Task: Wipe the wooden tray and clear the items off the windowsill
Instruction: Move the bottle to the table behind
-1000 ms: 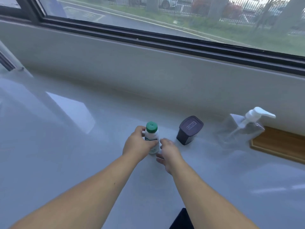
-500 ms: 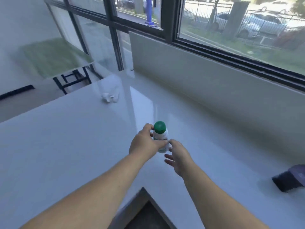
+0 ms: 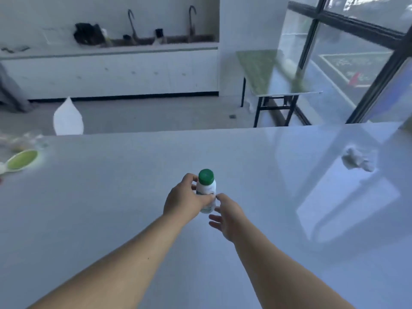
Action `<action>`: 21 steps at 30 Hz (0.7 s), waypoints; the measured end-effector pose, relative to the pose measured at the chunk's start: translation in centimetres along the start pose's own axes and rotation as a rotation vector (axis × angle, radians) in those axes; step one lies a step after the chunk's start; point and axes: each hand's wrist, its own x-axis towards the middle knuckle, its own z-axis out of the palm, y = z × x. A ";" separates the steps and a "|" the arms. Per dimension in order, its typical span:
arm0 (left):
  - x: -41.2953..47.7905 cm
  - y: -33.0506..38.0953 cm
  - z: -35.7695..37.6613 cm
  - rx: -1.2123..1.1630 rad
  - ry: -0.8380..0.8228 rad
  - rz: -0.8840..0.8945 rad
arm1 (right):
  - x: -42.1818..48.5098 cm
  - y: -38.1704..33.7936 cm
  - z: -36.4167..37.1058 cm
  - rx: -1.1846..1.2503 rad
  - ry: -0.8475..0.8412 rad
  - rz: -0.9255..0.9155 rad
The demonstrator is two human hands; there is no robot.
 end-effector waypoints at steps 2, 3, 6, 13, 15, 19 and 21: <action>0.9 -3.9 -2.5 -0.016 0.042 -0.061 | 1.9 1.3 4.3 -0.056 -0.026 0.042; 1.3 -5.5 -3.4 -0.020 0.058 -0.088 | 2.7 2.0 5.9 -0.079 -0.033 0.063; 1.9 -8.9 -5.0 -0.022 0.084 -0.147 | 4.3 3.5 9.1 -0.127 -0.047 0.112; 2.3 -12.5 -4.5 -0.020 0.075 -0.230 | 6.2 5.7 10.8 -0.207 -0.017 0.144; 2.2 -13.1 -3.9 -0.027 0.058 -0.238 | 6.5 6.1 10.5 -0.238 -0.007 0.138; 1.6 -13.4 -3.2 0.005 0.052 -0.291 | 6.1 6.3 9.4 -0.279 -0.006 0.104; 0.6 -13.2 -3.1 0.123 0.012 -0.396 | 5.5 6.0 7.8 -0.317 0.007 0.046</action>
